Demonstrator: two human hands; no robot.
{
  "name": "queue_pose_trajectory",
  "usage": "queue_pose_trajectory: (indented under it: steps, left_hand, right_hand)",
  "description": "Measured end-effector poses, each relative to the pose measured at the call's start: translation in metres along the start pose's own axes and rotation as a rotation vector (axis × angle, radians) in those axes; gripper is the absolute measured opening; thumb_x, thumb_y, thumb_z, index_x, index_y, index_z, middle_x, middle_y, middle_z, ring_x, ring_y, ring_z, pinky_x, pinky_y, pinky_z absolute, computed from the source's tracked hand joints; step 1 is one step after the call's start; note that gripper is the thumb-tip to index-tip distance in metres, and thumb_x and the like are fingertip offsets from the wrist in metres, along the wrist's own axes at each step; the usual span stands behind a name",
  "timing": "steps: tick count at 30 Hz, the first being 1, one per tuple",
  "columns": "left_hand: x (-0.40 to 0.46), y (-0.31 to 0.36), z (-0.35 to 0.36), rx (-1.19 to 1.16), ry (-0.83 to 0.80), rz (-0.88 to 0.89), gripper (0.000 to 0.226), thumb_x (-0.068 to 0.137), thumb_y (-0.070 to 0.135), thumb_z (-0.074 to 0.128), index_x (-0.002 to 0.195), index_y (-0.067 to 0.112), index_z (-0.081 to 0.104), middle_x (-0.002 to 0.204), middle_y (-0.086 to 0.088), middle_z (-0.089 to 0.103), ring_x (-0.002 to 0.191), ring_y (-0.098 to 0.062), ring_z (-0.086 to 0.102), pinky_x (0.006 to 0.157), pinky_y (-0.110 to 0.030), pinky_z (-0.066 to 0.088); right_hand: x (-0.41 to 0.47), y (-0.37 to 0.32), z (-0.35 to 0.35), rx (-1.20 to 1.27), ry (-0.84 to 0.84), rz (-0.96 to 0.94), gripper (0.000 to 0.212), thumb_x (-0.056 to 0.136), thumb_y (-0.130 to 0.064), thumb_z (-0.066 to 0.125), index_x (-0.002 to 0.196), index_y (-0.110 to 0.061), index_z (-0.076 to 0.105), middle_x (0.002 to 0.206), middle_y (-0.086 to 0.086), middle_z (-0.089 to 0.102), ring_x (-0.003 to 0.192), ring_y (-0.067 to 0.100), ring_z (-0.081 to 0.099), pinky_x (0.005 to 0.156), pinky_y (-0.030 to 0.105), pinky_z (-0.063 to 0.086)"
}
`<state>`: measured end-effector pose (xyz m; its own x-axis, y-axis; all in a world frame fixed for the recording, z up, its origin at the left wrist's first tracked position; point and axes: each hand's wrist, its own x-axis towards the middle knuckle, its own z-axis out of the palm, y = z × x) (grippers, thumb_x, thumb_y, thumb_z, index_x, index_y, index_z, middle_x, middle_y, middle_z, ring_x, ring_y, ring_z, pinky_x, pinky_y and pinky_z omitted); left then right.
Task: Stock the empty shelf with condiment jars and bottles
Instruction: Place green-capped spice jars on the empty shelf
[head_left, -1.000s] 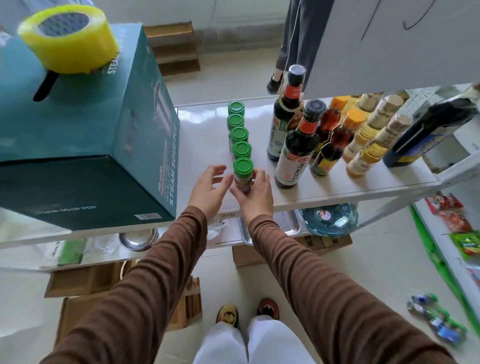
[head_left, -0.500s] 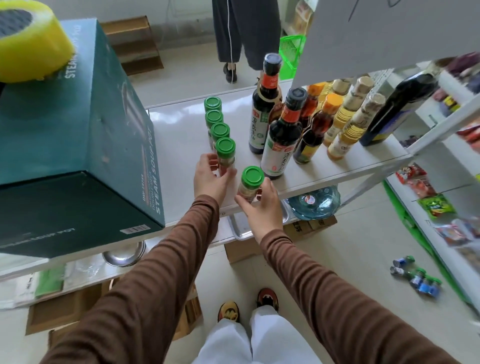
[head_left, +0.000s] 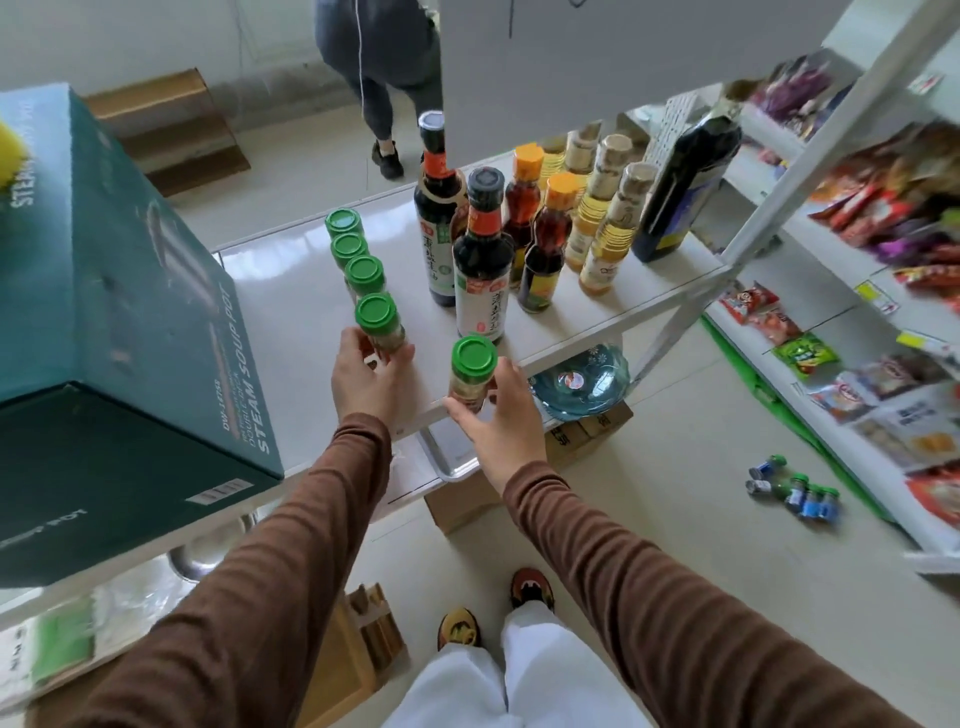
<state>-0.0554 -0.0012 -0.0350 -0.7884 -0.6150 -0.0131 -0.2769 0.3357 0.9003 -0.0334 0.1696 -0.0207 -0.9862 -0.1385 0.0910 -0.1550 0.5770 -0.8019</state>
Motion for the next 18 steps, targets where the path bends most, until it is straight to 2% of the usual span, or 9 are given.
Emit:
queue_pose_trajectory:
  steps: [4,7,9,12,16,18]
  left_hand:
    - [-0.037,0.01,-0.01,-0.113,-0.104,0.079,0.033,0.08,0.021,0.079,0.107,0.021,0.06,0.1,0.008,0.069,0.096,-0.012,0.066,0.085,-0.032,0.057]
    - [-0.066,0.025,-0.006,-0.123,-0.159,0.184,0.032,0.081,0.016,0.079,0.109,0.015,0.062,0.101,0.003,0.068,0.095,-0.003,0.061,0.077,-0.021,0.056]
    - [-0.083,0.038,0.007,-0.133,-0.214,0.224,0.03,0.081,0.01,0.078,0.106,0.015,0.062,0.099,0.003,0.067,0.091,0.005,0.057,0.072,-0.013,0.052]
    - [-0.104,0.062,0.043,-0.165,-0.313,0.221,0.03,0.081,0.009,0.078,0.105,0.016,0.062,0.099,0.009,0.067,0.091,0.008,0.058,0.077,-0.019,0.056]
    - [-0.136,0.107,0.113,-0.208,-0.442,0.234,0.03,0.082,0.005,0.076,0.107,0.015,0.061,0.096,0.01,0.067,0.086,0.008,0.059,0.074,-0.018,0.053]
    - [-0.156,0.133,0.155,-0.214,-0.497,0.245,0.029,0.08,0.01,0.076,0.104,0.019,0.062,0.093,0.01,0.068,0.083,0.003,0.06,0.076,-0.027,0.056]
  right_hand:
    - [-0.006,0.003,-0.024,0.047,0.03,0.021,0.048,0.082,-0.032,0.078,0.115,-0.014,0.048,0.111,0.002,0.057,0.099,0.013,0.055,0.089,0.025,0.046]
    - [-0.009,0.012,-0.047,0.052,0.073,0.048,0.047,0.082,-0.033,0.078,0.113,-0.015,0.047,0.108,0.002,0.054,0.096,0.015,0.056,0.088,0.033,0.05]
    - [-0.01,0.023,-0.067,0.05,0.104,0.07,0.048,0.083,-0.036,0.076,0.114,-0.015,0.047,0.109,0.003,0.053,0.097,0.016,0.056,0.087,0.033,0.05]
    - [-0.011,0.043,-0.11,0.047,0.163,0.117,0.049,0.083,-0.037,0.076,0.117,-0.016,0.047,0.112,0.004,0.055,0.1,0.017,0.056,0.084,0.025,0.044]
    - [-0.017,0.084,-0.182,0.048,0.286,0.157,0.048,0.081,-0.036,0.077,0.115,-0.019,0.047,0.11,0.002,0.057,0.102,0.019,0.057,0.09,0.038,0.052]
    - [-0.02,0.112,-0.223,0.016,0.342,0.164,0.045,0.08,-0.037,0.077,0.11,-0.018,0.048,0.105,0.001,0.055,0.097,0.018,0.057,0.088,0.04,0.052]
